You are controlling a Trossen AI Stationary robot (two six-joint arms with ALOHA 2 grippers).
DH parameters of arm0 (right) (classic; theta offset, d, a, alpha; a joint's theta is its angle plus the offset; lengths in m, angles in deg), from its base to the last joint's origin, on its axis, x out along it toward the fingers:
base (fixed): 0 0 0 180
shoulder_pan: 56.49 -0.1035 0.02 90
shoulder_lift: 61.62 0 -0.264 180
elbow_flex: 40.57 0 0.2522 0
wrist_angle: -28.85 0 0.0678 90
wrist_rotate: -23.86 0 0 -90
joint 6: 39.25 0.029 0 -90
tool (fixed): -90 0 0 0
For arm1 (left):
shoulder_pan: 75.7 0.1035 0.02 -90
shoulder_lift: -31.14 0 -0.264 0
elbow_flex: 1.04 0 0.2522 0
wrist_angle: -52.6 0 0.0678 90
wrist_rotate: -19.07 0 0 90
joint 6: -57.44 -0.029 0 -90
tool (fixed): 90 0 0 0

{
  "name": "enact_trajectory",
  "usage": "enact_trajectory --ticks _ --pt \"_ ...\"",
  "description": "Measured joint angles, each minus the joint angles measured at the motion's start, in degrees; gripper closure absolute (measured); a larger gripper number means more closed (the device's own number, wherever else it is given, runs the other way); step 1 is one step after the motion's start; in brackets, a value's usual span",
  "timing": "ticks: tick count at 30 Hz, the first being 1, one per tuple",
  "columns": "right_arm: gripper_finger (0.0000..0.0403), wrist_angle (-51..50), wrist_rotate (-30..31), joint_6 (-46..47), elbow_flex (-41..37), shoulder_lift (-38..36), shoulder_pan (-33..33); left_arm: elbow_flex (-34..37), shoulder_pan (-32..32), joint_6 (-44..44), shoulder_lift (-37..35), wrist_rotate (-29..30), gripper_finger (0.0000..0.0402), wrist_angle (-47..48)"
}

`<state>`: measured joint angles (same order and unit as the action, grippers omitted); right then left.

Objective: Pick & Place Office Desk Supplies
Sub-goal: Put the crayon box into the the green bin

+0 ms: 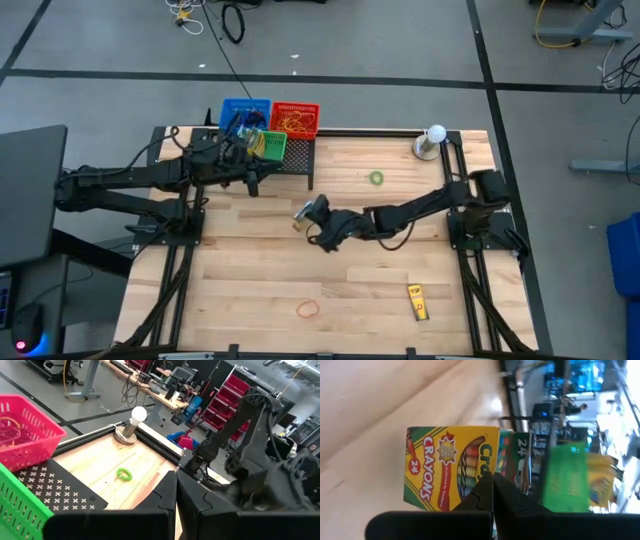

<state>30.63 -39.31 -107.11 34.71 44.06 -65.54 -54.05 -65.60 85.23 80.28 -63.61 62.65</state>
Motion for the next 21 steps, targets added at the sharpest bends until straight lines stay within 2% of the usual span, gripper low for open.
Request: enact_trajectory --ticks 7,14,21 --pt "0.0403 1.02 -0.58 -1.43 -0.07 3.97 -0.7 0.0 0.01 0.26 0.01 -0.38 0.0393 0.1" --pt "0.0399 1.06 -0.67 0.14 -0.07 4.74 -2.15 0.0 -0.01 1.38 0.01 -1.01 0.0392 0.1" --pt "0.0342 0.91 0.87 2.95 -0.04 4.76 -2.68 0.01 0.0 2.31 0.01 -0.99 0.0392 0.16"
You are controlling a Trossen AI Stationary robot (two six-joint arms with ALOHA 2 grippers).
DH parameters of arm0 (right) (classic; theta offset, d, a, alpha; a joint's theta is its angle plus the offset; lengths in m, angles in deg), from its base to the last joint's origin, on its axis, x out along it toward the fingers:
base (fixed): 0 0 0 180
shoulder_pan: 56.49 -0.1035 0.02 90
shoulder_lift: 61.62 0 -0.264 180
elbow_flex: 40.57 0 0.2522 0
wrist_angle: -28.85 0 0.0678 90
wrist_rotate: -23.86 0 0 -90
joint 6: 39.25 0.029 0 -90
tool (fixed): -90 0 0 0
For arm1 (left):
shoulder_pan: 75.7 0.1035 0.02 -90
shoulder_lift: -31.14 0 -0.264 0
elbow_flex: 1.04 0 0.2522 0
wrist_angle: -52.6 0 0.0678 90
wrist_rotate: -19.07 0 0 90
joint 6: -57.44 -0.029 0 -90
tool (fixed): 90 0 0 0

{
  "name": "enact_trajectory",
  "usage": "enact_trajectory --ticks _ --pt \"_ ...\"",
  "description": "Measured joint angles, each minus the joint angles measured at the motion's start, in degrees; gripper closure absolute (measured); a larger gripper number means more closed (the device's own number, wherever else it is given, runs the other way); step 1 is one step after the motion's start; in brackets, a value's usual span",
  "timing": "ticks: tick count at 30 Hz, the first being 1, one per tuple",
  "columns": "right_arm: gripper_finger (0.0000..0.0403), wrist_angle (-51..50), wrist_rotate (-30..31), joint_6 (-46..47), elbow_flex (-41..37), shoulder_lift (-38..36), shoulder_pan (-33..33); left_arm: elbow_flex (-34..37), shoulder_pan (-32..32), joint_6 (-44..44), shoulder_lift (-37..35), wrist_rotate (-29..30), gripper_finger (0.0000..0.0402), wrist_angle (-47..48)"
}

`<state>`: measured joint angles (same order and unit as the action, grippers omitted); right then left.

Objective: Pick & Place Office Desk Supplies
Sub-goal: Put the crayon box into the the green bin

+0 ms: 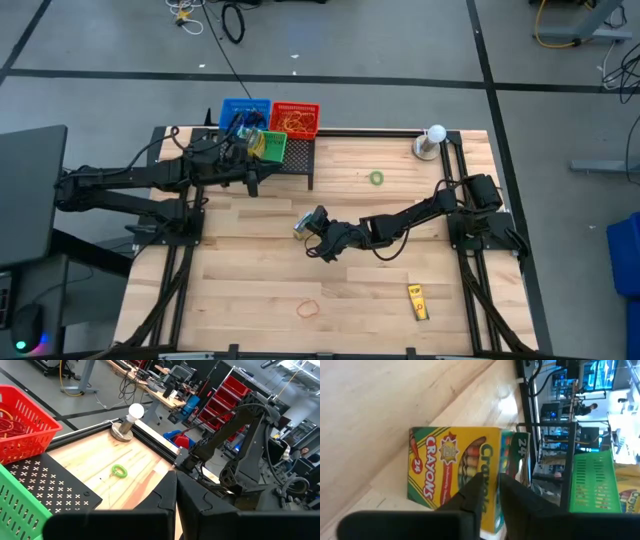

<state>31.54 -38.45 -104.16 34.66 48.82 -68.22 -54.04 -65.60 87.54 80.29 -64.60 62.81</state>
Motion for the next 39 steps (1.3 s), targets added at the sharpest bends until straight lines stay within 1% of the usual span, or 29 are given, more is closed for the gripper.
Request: enact_trajectory --ticks 4,8,13,15,17,20,22,24,26,30,34,36,39 --pt "0.031 0.09 0.89 -0.02 -0.02 -0.46 -0.06 -0.01 -0.01 -0.31 0.02 -0.04 0.0392 -0.01" --pt "0.0291 0.11 2.65 -0.48 -0.02 -2.3 -0.75 0.02 0.01 -0.73 0.02 -1.23 0.0392 -0.14" --pt "0.0286 -1.38 7.42 -0.48 -0.02 -6.0 -2.43 0.02 0.01 0.56 0.6 -0.39 0.0392 -2.82" --pt "0.0293 -5.77 10.11 1.45 0.0 -8.65 -2.95 0.02 0.03 -0.06 1.08 -0.39 0.0392 -5.23" --pt "0.0305 -12.65 11.47 8.74 0.02 -11.98 -2.98 0.02 0.01 -1.38 1.6 -0.32 0.0393 -6.4" --pt "0.0334 -26.94 11.3 26.91 0.02 -17.9 -1.68 0.02 -0.03 -2.26 2.71 -0.15 0.0395 -10.19" --pt "0.0359 -35.58 8.54 39.68 0.02 -21.9 -0.33 0.01 0.04 -1.4 3.61 -0.57 0.0395 -13.48" --pt "0.0386 -41.71 4.38 50.59 -0.13 -25.25 1.2 -0.14 0.01 -1.11 4.47 -1.07 0.0395 -14.17" --pt "0.0396 -42.13 1.13 57.49 -2.93 -28.9 2.28 -1.56 -0.14 -0.87 5.33 -1.02 0.0395 -10.41" --pt "0.0392 -34.22 0.63 66.19 -14.41 -37.2 3.47 -7.61 -2.12 -0.45 8.28 1.34 0.0395 4.42" --pt "0.0399 -32.45 0.53 75.04 -23.95 -45.59 4.35 -19.01 -5.18 5.47 13.98 1.97 0.0395 23.0" --pt "0.0395 -32.19 0.64 77.98 -26.91 -49.64 4.38 -25.92 -7.08 8.15 18.42 2.36 0.0393 33.82" --pt "0.0393 -32.14 0.54 79.49 -29.58 -54.68 4.34 -35.93 -9.77 11.15 26.29 2.63 0.0384 46.6"
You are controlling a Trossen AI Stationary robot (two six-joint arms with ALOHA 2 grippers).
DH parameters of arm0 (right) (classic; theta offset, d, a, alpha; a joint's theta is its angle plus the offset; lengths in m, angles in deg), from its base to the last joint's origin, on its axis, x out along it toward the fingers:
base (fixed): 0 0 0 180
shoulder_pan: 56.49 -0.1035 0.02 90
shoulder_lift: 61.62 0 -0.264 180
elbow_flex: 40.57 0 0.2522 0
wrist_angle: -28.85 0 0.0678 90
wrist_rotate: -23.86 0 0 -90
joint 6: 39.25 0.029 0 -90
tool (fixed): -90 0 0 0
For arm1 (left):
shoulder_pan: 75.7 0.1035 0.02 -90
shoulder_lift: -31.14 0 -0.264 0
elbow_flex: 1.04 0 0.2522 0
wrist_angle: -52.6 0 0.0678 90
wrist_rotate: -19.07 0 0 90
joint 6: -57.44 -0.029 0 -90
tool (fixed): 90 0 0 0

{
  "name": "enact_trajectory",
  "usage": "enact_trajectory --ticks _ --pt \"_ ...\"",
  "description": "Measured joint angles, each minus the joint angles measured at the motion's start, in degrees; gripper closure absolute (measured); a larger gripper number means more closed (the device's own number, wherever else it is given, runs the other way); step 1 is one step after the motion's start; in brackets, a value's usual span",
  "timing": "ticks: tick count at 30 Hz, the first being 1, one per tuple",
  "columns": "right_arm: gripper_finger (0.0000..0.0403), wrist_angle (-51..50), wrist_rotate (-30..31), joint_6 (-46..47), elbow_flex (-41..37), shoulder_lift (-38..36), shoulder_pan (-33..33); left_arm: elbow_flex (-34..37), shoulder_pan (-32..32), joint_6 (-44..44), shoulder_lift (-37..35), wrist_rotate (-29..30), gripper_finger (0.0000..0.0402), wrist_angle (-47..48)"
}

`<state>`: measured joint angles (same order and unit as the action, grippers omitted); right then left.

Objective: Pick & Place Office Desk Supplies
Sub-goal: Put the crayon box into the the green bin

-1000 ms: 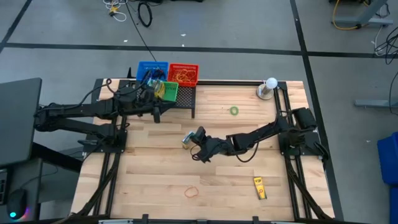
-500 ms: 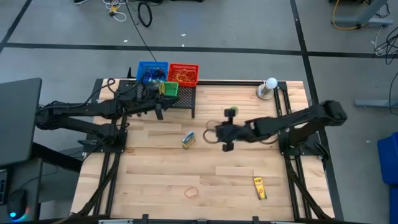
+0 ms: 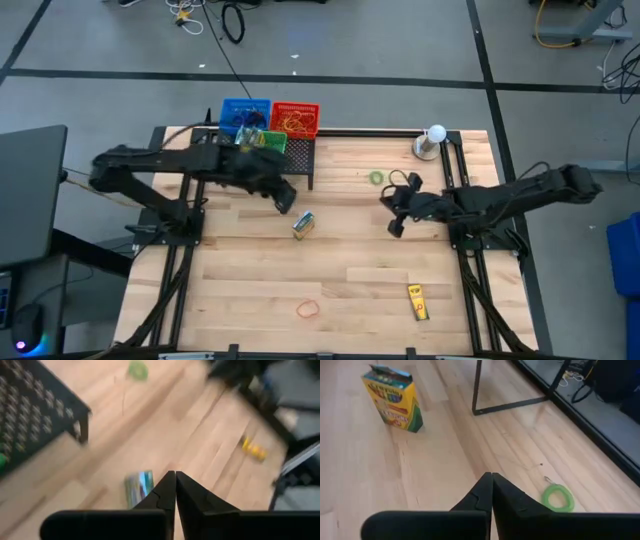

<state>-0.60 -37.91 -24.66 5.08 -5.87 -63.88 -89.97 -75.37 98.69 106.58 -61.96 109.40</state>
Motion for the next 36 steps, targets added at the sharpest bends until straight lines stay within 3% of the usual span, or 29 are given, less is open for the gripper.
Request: enact_trajectory --ticks 5,9,15,21,25,36 --pt "0.0399 -0.35 0.06 -0.39 -1.6 -5.57 0.04 -12.89 -1.96 2.88 13.03 -0.65 0.0346 13.87" --pt "0.0399 -0.44 -0.55 -1.57 -1.63 -7.66 0.04 -18.89 -2.28 5.09 21.41 -2.0 0.0301 17.03" --pt "0.0391 -0.89 -1.8 -5.04 -1.67 -8.81 0.04 -22.19 -2.63 8.65 30.41 -4.7 0.0231 17.31" --pt "0.0397 -0.83 -3.47 -6.44 -1.67 -8.75 0.03 -22.3 -2.57 12.82 33.78 -4.53 0.0174 20.89" --pt "0.0393 -0.84 -3.5 -6.6 -1.67 -8.73 0.04 -22.33 -2.62 14.54 34.19 -3.03 0.0158 24.2" --pt "0.0392 -0.11 -3.67 -7.99 -1.67 -8.71 0.04 -22.35 -1.71 13.46 38.41 -4.52 0.0164 23.04"
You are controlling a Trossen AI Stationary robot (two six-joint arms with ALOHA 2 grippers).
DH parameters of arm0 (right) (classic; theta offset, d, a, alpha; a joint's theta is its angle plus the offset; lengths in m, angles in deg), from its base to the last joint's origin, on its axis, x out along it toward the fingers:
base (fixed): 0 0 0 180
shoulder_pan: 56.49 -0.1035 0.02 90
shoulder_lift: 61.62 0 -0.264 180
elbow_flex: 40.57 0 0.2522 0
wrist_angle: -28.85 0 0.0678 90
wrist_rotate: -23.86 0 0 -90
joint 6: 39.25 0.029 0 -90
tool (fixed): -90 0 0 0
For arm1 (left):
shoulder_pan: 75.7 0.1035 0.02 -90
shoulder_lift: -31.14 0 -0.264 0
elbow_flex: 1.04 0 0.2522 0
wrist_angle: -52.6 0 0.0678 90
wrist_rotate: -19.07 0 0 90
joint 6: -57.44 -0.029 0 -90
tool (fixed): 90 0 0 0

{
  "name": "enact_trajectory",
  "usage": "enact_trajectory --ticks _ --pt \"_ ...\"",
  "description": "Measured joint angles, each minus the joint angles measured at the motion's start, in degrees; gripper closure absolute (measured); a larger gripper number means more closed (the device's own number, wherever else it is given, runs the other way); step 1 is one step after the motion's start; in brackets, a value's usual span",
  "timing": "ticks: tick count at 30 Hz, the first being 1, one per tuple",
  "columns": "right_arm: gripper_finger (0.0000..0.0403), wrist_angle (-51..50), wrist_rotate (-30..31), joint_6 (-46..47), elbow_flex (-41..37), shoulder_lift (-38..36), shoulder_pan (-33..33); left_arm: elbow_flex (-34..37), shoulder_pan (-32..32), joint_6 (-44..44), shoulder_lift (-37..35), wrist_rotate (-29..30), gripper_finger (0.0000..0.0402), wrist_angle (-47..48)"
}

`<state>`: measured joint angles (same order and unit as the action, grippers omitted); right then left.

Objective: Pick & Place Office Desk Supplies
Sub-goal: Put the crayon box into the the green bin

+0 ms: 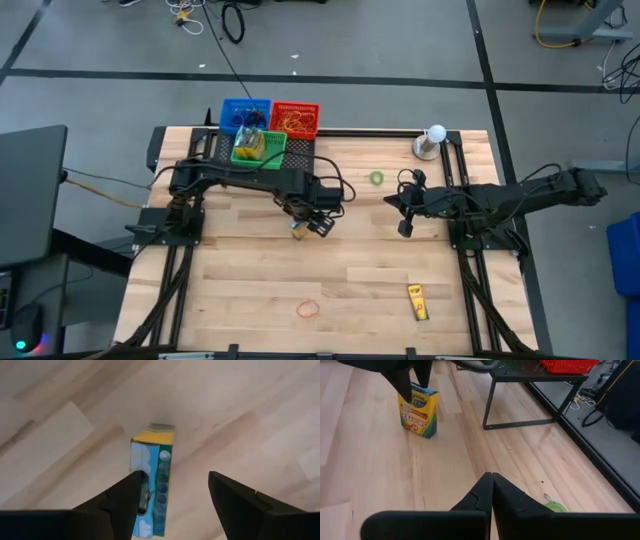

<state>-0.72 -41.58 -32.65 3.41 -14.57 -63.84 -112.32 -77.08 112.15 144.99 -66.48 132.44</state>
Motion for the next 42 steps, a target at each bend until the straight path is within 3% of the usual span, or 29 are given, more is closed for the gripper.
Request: enact_trajectory --ticks 42 --pt "0.0392 1.05 0.11 -0.06 0.0 0.0 0.0 -2.31 -1.35 2.01 0.01 -1.64 0.0164 3.58"
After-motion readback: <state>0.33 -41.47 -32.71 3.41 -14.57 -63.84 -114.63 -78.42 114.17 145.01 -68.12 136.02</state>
